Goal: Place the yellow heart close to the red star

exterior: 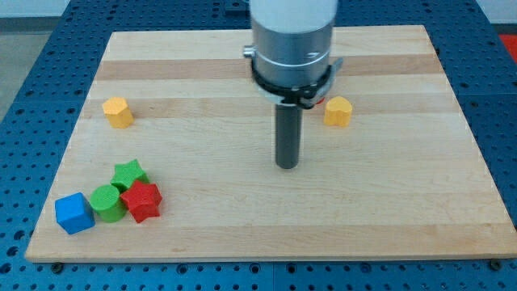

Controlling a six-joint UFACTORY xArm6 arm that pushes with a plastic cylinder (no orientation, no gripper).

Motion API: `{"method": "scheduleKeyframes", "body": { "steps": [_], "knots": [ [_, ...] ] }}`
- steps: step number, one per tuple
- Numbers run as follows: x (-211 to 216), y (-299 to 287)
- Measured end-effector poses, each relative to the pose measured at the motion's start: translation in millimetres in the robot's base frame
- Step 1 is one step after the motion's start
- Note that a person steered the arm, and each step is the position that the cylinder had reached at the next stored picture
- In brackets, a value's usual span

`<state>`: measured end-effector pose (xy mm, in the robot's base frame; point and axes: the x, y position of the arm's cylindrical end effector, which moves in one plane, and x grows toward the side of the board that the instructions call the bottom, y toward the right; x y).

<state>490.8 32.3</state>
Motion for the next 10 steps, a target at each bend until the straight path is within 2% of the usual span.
{"method": "scheduleKeyframes", "body": {
  "steps": [3,5,7,10],
  "knots": [
    [-26.0,95.6],
    [-58.7,128.1],
    [-85.8,128.0],
    [-92.9,95.8]
  ]
}}
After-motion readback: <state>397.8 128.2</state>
